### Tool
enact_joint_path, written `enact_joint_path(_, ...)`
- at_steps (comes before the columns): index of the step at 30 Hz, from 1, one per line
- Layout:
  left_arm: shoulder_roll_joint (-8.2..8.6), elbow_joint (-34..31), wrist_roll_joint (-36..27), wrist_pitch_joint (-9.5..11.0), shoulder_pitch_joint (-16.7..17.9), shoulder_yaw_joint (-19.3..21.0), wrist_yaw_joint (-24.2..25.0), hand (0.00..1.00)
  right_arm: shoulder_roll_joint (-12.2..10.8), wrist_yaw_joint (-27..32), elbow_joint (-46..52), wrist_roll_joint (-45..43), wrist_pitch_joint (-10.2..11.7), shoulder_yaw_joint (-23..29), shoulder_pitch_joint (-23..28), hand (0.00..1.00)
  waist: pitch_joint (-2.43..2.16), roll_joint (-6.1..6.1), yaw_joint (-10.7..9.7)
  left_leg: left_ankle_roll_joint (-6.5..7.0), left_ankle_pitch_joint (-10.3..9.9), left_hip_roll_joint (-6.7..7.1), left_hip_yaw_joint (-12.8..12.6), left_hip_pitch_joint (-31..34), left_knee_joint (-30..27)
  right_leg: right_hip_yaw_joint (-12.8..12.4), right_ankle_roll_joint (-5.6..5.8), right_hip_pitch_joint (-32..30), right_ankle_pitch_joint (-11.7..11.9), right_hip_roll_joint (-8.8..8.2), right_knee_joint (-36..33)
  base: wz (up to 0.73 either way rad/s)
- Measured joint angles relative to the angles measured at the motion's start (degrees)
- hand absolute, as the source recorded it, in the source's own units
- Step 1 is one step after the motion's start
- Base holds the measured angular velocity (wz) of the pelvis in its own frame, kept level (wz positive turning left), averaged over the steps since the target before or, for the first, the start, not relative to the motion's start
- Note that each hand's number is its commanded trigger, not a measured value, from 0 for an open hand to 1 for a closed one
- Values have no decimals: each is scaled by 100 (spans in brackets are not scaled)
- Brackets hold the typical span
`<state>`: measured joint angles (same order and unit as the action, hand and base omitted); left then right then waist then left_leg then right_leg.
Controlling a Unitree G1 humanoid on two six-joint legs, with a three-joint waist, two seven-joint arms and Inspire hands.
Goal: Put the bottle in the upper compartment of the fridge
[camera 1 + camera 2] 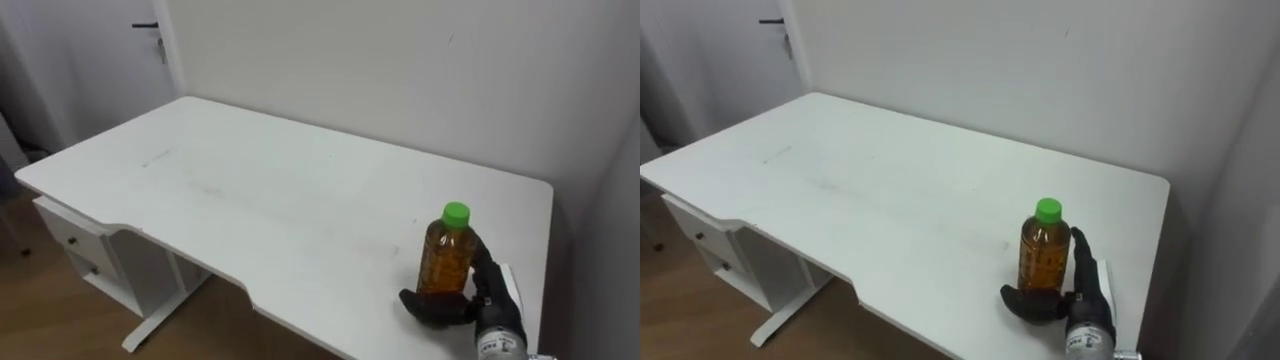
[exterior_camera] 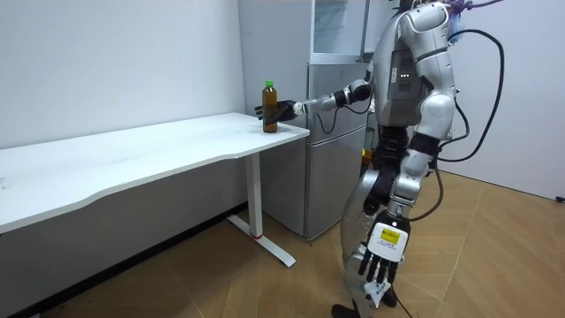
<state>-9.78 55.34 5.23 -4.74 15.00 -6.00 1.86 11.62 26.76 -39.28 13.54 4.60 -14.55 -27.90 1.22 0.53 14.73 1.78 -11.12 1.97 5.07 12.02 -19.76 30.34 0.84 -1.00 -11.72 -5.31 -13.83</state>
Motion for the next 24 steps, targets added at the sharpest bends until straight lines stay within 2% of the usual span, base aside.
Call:
enact_joint_path(4, 4, 40, -7, -2, -26, -106, -1, 0, 1, 60, -73, -1, 116, 2, -83, 0, 10, -9, 20, 20, 15, 3, -20, 98, -3, -31, -4, -130, 3, -27, -50, -4)
enact_joint_path(6, 4, 47, -11, -1, -63, -112, -4, 0, 16, 85, -81, -3, 189, 3, -89, 0, 34, -27, 49, 26, 29, 4, -54, 156, 4, -46, -4, -205, 3, -46, -102, -2)
enact_joint_path(9, 4, 49, -45, 3, -133, -120, -22, 0, 87, 112, -165, -4, 279, 2, -104, 0, 45, -39, 136, 34, 37, 4, -57, 192, 8, -59, -9, -248, 5, -52, -102, -4)
enact_joint_path(13, 3, 88, -138, 14, -266, -121, -72, 0, 136, 67, -387, 133, 425, 0, -265, 0, 60, -61, 149, 26, 77, 3, -49, 264, 15, -61, -33, -341, 20, -49, -107, 0)
enact_joint_path(18, -16, 87, -253, 69, -296, -249, -163, 0, 187, -45, -783, 296, 477, 5, -562, 0, 59, -62, 134, 18, 92, -2, -49, 295, 14, -80, -47, -354, 28, -35, -107, 0)
enact_joint_path(24, -22, 91, -285, 72, -295, -342, -173, 0, 205, -77, -835, 410, 525, 18, -586, 0, 57, -61, 135, 13, 99, -4, -49, 290, 16, -76, -48, -356, 29, -34, -108, 0)
